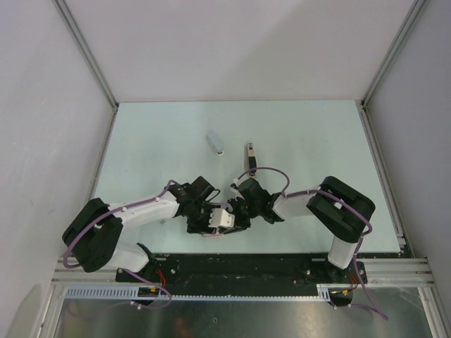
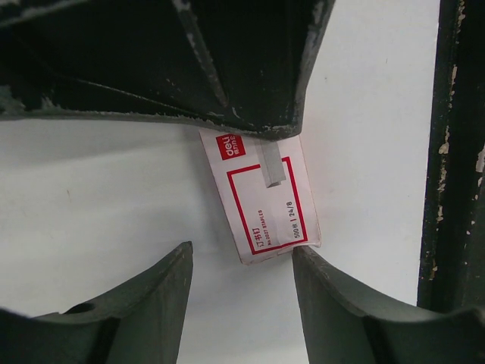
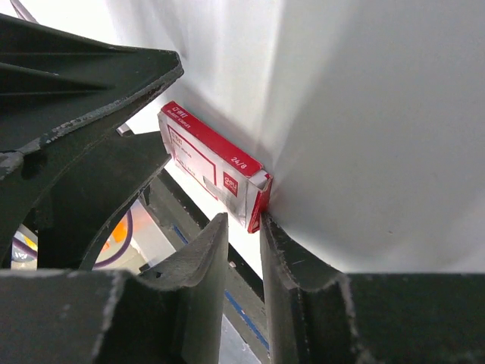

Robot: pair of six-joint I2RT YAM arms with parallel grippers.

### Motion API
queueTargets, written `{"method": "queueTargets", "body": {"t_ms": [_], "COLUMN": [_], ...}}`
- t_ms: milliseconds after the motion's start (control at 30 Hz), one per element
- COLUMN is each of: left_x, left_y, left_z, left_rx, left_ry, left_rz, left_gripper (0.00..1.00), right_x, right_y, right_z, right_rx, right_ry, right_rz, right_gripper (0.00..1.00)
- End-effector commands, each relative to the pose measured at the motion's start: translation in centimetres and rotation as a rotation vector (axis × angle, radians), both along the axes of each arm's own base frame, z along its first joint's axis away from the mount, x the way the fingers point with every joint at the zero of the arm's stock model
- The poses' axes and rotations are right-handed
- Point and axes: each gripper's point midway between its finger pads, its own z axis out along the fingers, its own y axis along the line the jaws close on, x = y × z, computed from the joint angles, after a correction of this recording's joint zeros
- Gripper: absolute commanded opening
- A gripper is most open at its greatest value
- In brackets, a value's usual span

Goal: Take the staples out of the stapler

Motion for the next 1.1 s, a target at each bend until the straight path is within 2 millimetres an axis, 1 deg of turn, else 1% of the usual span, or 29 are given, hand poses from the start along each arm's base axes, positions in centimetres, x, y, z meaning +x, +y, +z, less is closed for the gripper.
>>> {"method": "queueTargets", "body": {"t_ms": [0,200,300,433,567,633,700,733,767,800,833,900,967,1067], "left_x": [0.7,0.6,0.8,1.5,2.5,3.1,3.8,4.3,4.9,5.3,5.7,6.3,6.9,7.7], "left_y": [-0.8,-0.6,-0.6,-1.0,-2.0,-2.8,-3.6,-3.9,-4.3,-4.6,-4.8,-4.9,-4.7,-3.9], "left_z": [-0.1,-0.2,0.1,1.0,2.6,4.1,6.2,7.5,9.0,10.4,11.8,14.2,16.4,18.7], "left_rx": [-0.014,-0.008,-0.01,-0.025,-0.066,-0.115,-0.182,-0.22,-0.261,-0.299,-0.337,-0.403,-0.46,-0.518], "left_ry": [-0.021,-0.025,-0.034,-0.054,-0.069,-0.07,-0.075,-0.08,-0.089,-0.1,-0.107,-0.121,-0.131,-0.139], "left_rz": [-0.001,0.0,0.005,0.036,0.09,0.125,0.166,0.188,0.209,0.227,0.246,0.286,0.334,0.42], "left_gripper": [0.6,0.6,0.59,0.6,0.63,0.64,0.66,0.67,0.68,0.69,0.7,0.72,0.73,0.76], "right_x": [0.2,0.8,1.2,1.9,2.5,2.9,3.5,3.9,4.3,4.8,5.2,6.0,6.8,7.9], "right_y": [1.1,0.2,-0.7,-2.4,-4.0,-4.6,-5.2,-5.4,-5.6,-5.8,-6.0,-6.2,-6.1,-5.7], "right_z": [1.4,1.6,2.0,2.5,3.1,3.5,4.1,4.5,5.0,5.3,5.7,6.5,7.9,10.1], "right_rx": [0.051,0.032,0.013,-0.028,-0.062,-0.074,-0.082,-0.084,-0.086,-0.096,-0.107,-0.131,-0.131,-0.101], "right_ry": [-0.023,-0.034,-0.051,-0.086,-0.11,-0.127,-0.164,-0.185,-0.209,-0.234,-0.257,-0.297,-0.343,-0.408], "right_rz": [0.029,0.024,0.022,0.013,-0.003,-0.014,-0.031,-0.04,-0.05,-0.058,-0.062,-0.066,-0.071,-0.082], "right_gripper": [0.29,0.3,0.32,0.42,0.58,0.63,0.69,0.76,0.88,0.94,0.96,0.99,0.99,0.99]}}
